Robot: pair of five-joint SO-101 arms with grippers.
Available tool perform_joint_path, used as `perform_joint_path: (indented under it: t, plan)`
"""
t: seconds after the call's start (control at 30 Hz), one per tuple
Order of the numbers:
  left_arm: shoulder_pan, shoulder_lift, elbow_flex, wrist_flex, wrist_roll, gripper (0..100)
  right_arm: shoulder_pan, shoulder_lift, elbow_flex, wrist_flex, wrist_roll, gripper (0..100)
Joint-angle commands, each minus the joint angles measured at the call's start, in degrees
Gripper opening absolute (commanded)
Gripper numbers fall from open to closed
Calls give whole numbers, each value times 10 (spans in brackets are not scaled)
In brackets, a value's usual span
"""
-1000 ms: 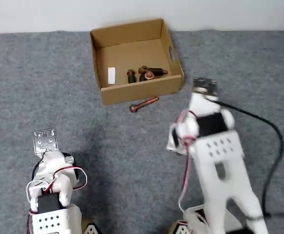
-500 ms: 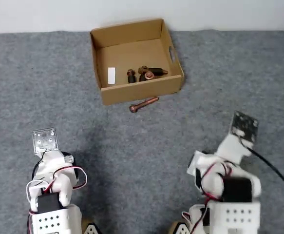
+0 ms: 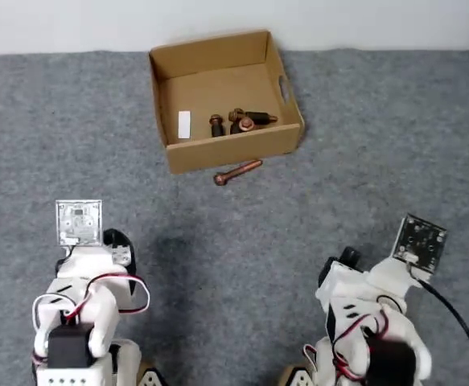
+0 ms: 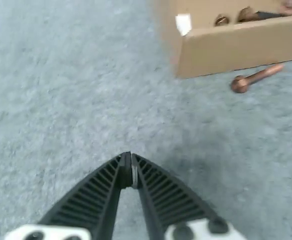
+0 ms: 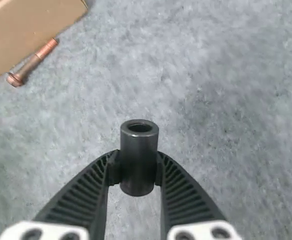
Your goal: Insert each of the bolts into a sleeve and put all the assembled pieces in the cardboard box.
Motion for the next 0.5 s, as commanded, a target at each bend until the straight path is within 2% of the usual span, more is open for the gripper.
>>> perform_joint_path:
  t: [0.0, 0.23, 0.47]
  plan:
    - [12, 25, -51, 31, 3, 6, 4, -15, 0, -15, 6, 8]
    - [19, 226, -179, 38, 5, 6, 5, -38, 9, -18, 6, 8]
    - [105, 436, -356, 46, 5, 6, 11, -67, 14, -18, 4, 8]
